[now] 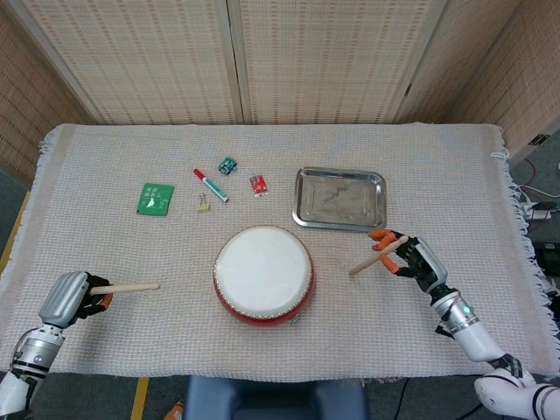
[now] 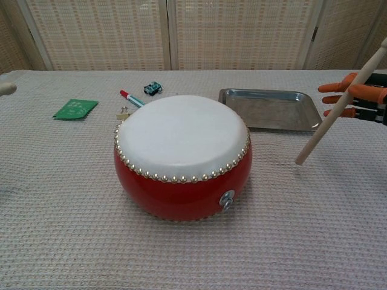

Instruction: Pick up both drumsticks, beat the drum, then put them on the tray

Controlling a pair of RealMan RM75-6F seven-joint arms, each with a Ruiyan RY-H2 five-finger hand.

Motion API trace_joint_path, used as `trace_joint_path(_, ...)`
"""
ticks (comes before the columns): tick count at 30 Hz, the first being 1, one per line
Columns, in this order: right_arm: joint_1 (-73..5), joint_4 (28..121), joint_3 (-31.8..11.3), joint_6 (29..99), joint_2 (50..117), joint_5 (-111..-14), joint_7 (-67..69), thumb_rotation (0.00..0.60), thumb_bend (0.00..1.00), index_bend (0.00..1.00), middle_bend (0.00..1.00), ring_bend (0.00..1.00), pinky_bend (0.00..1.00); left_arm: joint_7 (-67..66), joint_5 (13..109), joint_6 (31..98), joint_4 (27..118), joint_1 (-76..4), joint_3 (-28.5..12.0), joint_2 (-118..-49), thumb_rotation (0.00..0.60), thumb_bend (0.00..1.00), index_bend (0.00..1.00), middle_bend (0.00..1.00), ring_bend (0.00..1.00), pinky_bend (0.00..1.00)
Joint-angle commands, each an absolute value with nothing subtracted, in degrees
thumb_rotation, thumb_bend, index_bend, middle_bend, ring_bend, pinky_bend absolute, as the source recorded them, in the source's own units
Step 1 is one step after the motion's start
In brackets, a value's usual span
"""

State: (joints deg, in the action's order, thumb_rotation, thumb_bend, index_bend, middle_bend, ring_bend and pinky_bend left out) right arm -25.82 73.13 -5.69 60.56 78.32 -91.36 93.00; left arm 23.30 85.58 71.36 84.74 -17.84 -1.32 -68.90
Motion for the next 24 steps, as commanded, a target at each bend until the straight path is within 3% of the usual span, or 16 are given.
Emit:
trace_joint_path(1,-27.29,55.78,0.48,67.82,82.94,-100.79,112.02,0.6,0.35,0.47,0.28,0.23,0.29,23.07,85.56,71.31,84.96,-17.83,-1.33,-68.81,0.6,0.7,1.0,1.0,1.0,1.0)
trace_joint_path(5,-27.1,48.09,1.86,71.43,86.5,-100.87,117.19,0.6,0.34,0.4,0.28,0.23,0.29,22.84,85.68,71.12,85.3,-17.9,-1.24,-68.78,0.6,0.7,1.0,1.0,1.0,1.0)
trace_joint_path(12,-26.56,39.91,3.7,74.3,90.73,-100.13,122.56,0.6,0.3,0.37,0.28,0.23,0.29,22.38,85.82,70.93,85.7,-17.93,-1.11,-68.69,0.6,0.7,1.0,1.0,1.0,1.0)
trace_joint_path(24,-27.96,37.16,6.97,74.01,94.4,-100.84,118.39,0.6,0.3,0.42,0.3,0.24,0.29,22.57,85.89,70.99,85.51,-17.65,-0.88,-68.63,0.6,0.7,1.0,1.0,1.0,1.0)
